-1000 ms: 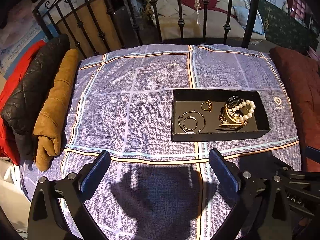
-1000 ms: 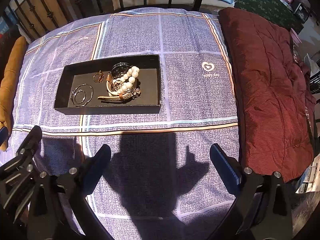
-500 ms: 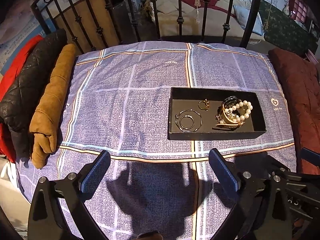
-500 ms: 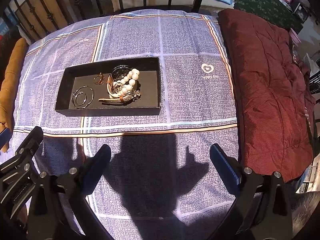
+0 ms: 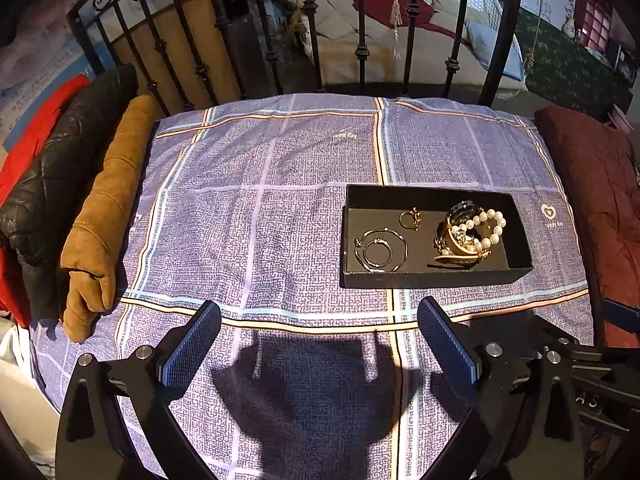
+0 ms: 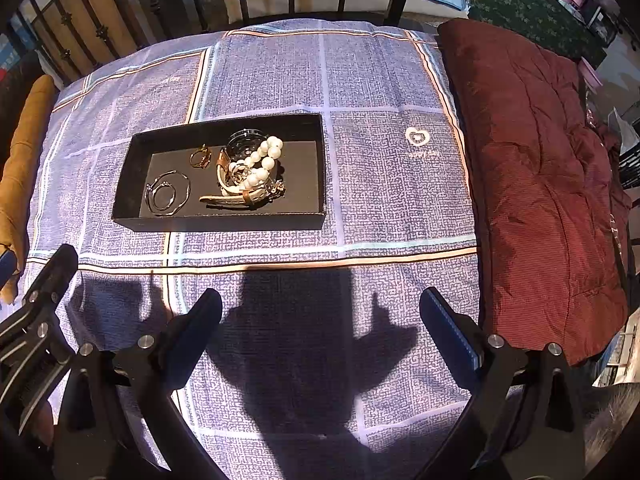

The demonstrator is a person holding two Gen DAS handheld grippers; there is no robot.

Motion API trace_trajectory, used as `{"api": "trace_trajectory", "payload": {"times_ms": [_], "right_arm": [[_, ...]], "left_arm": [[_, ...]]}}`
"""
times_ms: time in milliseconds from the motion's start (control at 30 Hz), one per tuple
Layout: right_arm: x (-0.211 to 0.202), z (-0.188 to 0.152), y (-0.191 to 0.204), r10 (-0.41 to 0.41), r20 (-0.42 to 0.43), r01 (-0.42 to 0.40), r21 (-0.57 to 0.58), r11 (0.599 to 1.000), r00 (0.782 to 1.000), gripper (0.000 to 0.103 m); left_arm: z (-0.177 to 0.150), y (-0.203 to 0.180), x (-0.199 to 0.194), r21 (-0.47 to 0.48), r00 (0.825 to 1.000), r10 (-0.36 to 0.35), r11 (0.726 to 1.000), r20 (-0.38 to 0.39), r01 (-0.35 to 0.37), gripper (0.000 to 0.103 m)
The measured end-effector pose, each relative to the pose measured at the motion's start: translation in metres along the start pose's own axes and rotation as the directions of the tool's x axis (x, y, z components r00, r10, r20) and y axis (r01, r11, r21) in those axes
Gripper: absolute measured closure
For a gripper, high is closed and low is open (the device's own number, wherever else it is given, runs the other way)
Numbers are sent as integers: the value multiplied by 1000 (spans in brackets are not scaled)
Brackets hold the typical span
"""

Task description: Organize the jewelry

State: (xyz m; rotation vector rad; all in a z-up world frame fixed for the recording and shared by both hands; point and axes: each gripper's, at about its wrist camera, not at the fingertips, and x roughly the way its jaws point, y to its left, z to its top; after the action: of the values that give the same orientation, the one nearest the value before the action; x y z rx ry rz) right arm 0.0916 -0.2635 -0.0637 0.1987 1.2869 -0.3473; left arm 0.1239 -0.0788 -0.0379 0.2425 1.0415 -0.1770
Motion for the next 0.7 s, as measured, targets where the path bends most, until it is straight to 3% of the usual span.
{"api": "trace_trajectory", "payload": {"times_ms": [700], "right_arm": [[-3, 0, 1, 3, 6, -3, 0, 1000, 1000, 6]], "left_arm": [[-2, -1, 4, 0, 999, -12, 1000, -38, 12, 8]]}}
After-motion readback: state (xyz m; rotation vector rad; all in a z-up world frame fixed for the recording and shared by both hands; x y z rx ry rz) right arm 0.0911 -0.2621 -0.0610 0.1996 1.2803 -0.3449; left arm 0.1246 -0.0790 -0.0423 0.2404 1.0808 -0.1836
